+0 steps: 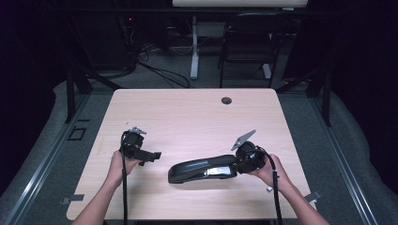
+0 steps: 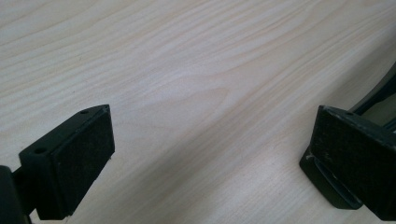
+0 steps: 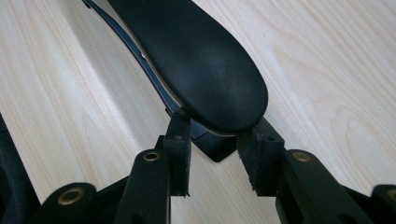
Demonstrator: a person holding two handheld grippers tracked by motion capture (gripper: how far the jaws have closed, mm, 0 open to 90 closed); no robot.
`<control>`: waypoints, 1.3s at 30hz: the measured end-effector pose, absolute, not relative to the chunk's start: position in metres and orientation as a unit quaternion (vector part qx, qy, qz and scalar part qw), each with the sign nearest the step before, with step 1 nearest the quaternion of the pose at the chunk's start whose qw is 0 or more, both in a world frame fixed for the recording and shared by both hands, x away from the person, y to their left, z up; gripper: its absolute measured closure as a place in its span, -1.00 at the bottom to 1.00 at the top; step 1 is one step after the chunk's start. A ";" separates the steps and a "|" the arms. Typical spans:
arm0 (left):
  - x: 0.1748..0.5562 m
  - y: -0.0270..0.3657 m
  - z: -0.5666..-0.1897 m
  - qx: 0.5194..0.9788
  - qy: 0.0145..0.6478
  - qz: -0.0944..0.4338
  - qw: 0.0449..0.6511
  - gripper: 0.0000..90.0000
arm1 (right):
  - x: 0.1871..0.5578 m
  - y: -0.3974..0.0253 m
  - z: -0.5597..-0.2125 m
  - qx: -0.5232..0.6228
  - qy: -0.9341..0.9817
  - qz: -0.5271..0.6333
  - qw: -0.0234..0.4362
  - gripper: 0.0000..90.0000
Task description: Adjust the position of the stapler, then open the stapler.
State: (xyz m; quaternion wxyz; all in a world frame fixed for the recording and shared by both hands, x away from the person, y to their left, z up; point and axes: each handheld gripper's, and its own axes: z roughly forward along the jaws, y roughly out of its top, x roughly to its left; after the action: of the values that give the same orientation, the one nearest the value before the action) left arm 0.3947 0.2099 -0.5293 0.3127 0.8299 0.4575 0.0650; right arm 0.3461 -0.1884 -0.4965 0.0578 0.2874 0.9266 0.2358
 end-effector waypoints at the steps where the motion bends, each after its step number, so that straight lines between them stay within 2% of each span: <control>1: 0.397 0.211 -0.530 0.825 0.463 0.063 0.319 -1.00 | 0.347 -0.188 -0.497 0.288 0.926 0.237 0.059 0.46; 6: 0.399 0.211 -0.526 0.814 0.469 0.061 0.337 -1.00 | 0.349 -0.189 -0.496 0.291 0.925 0.239 0.049 0.36; 11: 0.394 0.207 -0.516 0.807 0.472 0.083 0.344 -1.00 | 0.339 -0.192 -0.492 0.314 0.914 0.248 0.063 -0.11; 12: 0.394 0.207 -0.516 0.807 0.472 0.083 0.344 -1.00 | 0.339 -0.192 -0.492 0.314 0.914 0.248 0.063 -0.11; 13: 0.394 0.207 -0.516 0.806 0.472 0.084 0.345 -1.00 | 0.337 -0.196 -0.493 0.324 0.911 0.248 0.060 -0.19; 19: 0.391 0.212 -0.515 0.799 0.483 0.091 0.347 -1.00 | 0.339 -0.202 -0.491 0.339 0.902 0.261 0.051 -0.25; 22: 0.390 0.215 -0.513 0.788 0.493 0.096 0.357 -1.00 | 0.337 -0.203 -0.489 0.342 0.901 0.263 0.056 -0.24; 24: 0.390 0.215 -0.511 0.782 0.498 0.094 0.362 -1.00 | 0.335 -0.202 -0.489 0.346 0.898 0.263 0.069 -0.13; 25: 0.390 0.214 -0.509 0.779 0.504 0.086 0.364 -1.00 | 0.333 -0.201 -0.489 0.342 0.900 0.260 0.075 0.02; 28: 0.382 0.212 -0.499 0.766 0.510 0.087 0.382 -1.00 | 0.329 -0.199 -0.489 0.341 0.899 0.261 0.084 0.10; 29: 0.376 0.208 -0.495 0.765 0.502 0.091 0.393 -0.90 | 0.324 -0.196 -0.489 0.330 0.903 0.260 0.095 0.17; 30: 0.376 0.208 -0.495 0.765 0.502 0.091 0.393 -0.89 | 0.324 -0.196 -0.489 0.330 0.903 0.260 0.095 0.17; 33: 0.369 0.194 -0.489 0.763 0.495 0.102 0.404 -0.86 | 0.329 -0.198 -0.492 0.348 0.895 0.260 0.098 0.08; 36: 0.363 0.189 -0.487 0.761 0.490 0.109 0.412 -0.80 | 0.329 -0.199 -0.493 0.347 0.895 0.261 0.098 0.08; 37: 0.356 0.184 -0.483 0.759 0.483 0.114 0.422 -0.68 | 0.327 -0.198 -0.492 0.340 0.896 0.270 0.100 0.17; 39: 0.350 0.179 -0.481 0.758 0.482 0.120 0.422 -0.61 | 0.324 -0.197 -0.491 0.329 0.900 0.266 0.104 0.24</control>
State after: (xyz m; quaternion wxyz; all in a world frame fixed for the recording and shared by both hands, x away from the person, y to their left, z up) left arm 0.3505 0.1794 -0.4805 0.4223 0.7582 0.4821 0.1202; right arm 0.3241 -0.1970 -0.4908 0.1035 0.3293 0.9001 0.2659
